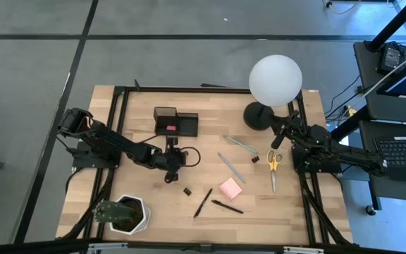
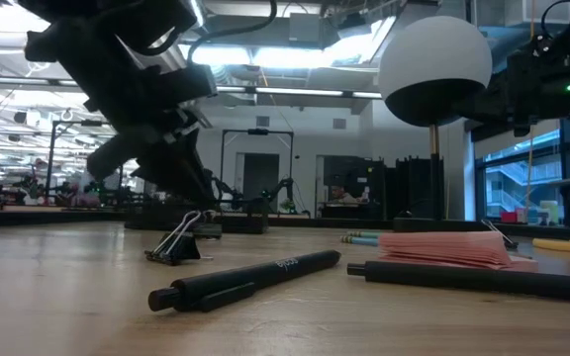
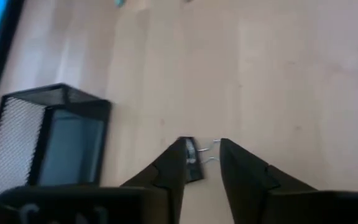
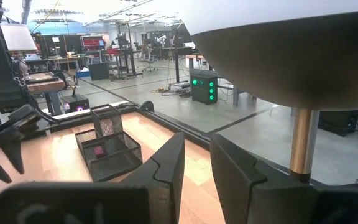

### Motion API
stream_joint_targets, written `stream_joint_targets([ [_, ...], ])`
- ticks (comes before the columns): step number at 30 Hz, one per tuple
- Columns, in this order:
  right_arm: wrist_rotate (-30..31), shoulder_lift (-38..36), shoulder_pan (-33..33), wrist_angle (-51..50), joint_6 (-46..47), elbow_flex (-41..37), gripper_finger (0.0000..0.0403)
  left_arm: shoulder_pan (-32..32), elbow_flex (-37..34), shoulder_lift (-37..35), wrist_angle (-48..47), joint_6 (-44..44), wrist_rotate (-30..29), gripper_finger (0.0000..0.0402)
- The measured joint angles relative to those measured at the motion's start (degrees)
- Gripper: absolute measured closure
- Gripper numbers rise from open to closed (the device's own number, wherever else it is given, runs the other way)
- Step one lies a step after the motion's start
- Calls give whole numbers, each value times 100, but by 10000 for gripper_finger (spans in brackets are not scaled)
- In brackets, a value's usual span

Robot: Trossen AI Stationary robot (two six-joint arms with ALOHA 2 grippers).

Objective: Pick and place office supplies into organizer
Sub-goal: Put the top left binder clip into the desk organizer

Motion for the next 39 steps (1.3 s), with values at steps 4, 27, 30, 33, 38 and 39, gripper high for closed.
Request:
stream_joint_targets([
  [4, -1, -1, -1, 0, -1, 0, 322, 130, -34, 0, 112, -113, 44, 271],
  [27, 0, 0, -1, 0, -18, 0, 322, 253, -55, 492, 528, -114, -51, 281],
  [30, 1, 1, -1, 0, -17, 0, 322, 284, -55, 492, 457, -132, 55, 304],
  [33, -1, 1, -1, 0, -19, 0, 322, 335, -55, 492, 447, -243, 56, 321],
  [38, -1, 0, 1, 0, -18, 0, 322, 336, -55, 492, 445, -245, 49, 355],
  [39, 1, -1, 1, 0, -19, 0, 322, 336, -55, 492, 433, -245, 50, 364],
])
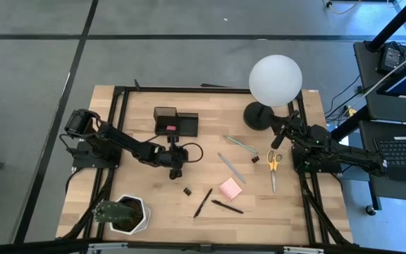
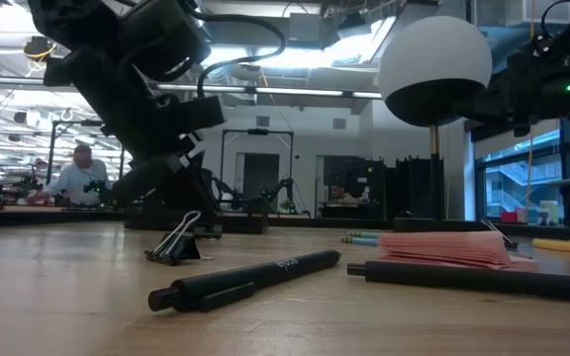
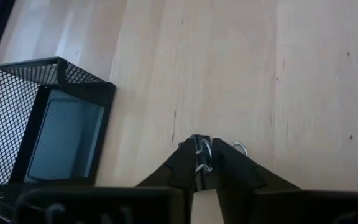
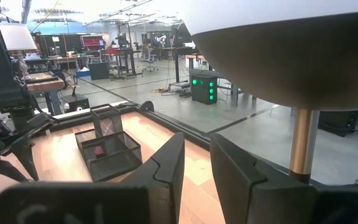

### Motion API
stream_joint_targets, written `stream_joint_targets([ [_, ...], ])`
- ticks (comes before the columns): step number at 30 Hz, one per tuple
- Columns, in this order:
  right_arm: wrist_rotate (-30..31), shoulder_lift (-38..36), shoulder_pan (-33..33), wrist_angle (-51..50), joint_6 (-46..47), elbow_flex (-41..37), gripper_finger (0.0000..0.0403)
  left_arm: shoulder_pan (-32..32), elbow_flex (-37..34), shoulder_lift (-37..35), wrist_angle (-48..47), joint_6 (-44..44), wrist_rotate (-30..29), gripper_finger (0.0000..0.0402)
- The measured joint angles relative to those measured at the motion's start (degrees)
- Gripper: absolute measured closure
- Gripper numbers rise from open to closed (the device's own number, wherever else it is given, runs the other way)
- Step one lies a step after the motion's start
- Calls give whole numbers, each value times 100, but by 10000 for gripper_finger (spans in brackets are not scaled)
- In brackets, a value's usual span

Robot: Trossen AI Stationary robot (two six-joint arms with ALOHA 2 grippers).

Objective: Pick and place office supplies into organizer
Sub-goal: Put the top left binder clip into the desk organizer

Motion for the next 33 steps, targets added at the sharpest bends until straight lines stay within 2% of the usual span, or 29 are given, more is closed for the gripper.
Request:
stream_joint_targets([
  [4, -2, 0, -2, 0, 0, 0, 322, 2, 10, -2, 20, 56, -72, 395],
  [9, 0, 2, -2, 0, 0, 0, 322, -1, 23, -44, -43, 343, -32, 398],
  [14, -1, 0, -1, -1, 13, 0, 322, -17, 276, -430, -651, 400, 33, 399],
  [22, -2, 1, -1, 0, 5, 0, 322, -12, 519, -1269, -2175, 559, -737, 399],
  [27, -2, 2, 0, 0, 2, 0, 322, 128, 386, -1472, -2526, 645, -1111, 399],
  [33, -1, 2, -1, 0, 1, 0, 322, 538, 195, -1469, -2755, 599, -1121, 399],
])
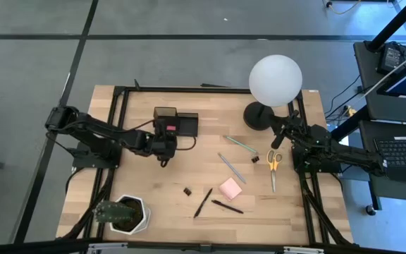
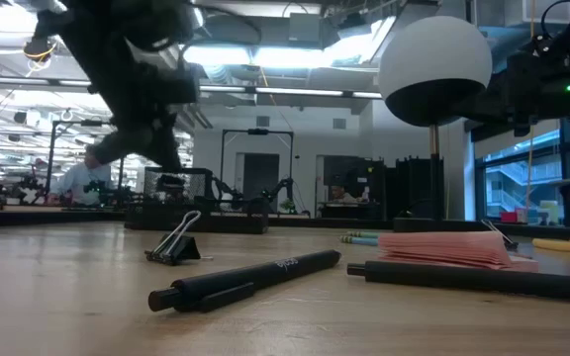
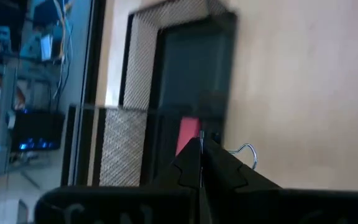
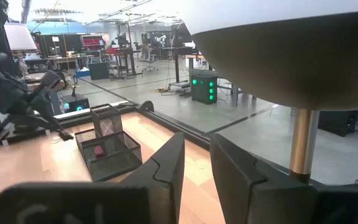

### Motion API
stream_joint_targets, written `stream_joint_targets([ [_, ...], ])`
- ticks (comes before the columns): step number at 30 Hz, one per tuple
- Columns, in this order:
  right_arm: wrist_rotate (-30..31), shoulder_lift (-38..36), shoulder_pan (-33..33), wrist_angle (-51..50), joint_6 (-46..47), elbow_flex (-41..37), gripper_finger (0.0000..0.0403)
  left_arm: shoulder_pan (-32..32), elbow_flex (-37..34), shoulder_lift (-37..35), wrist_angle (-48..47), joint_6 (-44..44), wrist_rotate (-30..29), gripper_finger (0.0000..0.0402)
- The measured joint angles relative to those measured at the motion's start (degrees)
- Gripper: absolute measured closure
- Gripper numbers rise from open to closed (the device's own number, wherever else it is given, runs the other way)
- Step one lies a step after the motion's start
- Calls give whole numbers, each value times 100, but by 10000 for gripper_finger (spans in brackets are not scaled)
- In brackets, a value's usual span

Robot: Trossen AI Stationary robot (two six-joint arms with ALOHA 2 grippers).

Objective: Pick and place office supplies into organizer
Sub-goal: Put the top left binder clip into the desk organizer

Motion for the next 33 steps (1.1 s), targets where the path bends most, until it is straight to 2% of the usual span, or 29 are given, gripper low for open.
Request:
stream_joint_targets([
  [9, 0, 0, 1, -2, -119, 0, 322, 562, -403, 2, 68, 142, -89, 399],
  [21, -1, 0, -1, 0, -133, 0, 322, 909, -464, 2, 286, 198, -184, 399],
  [33, -1, 0, -1, -2, -134, 0, 322, 1101, -464, 2, 347, -392, -235, 398],
])
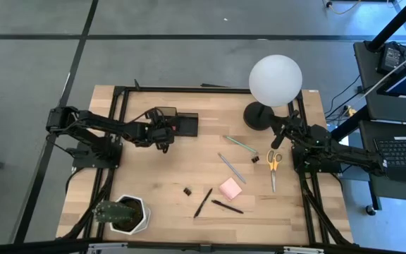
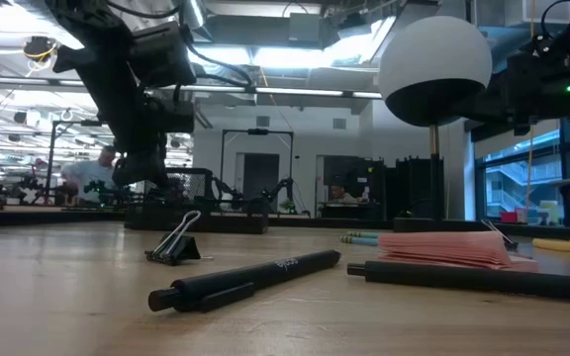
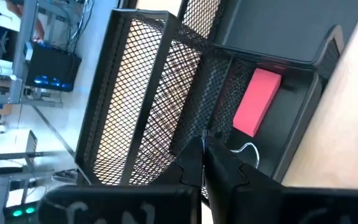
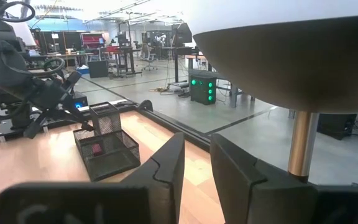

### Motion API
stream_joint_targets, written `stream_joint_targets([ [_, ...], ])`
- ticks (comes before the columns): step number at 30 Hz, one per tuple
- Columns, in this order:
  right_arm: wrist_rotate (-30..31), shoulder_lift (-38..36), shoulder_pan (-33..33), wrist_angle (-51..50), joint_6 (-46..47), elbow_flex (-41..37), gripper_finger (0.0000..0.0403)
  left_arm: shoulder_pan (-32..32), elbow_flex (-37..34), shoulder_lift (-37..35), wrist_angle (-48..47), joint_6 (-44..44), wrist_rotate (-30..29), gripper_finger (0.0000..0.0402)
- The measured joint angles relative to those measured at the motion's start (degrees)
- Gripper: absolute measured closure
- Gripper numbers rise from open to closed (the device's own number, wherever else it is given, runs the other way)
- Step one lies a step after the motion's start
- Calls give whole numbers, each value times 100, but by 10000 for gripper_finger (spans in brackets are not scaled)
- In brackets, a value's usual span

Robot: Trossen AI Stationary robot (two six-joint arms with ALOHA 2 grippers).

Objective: Pick and place office supplies into organizer
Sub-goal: Put the top left binder clip into the desk organizer

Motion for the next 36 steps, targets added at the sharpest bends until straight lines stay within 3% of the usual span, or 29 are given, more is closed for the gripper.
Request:
stream_joint_targets([
  [22, 2, 0, 0, 2, 0, 0, 322, -5, 0, 682, 46, -226, 145, 395],
  [36, 2, 0, 1, 1, 9, 0, 322, -91, 189, 671, 13, -213, 103, 312],
])
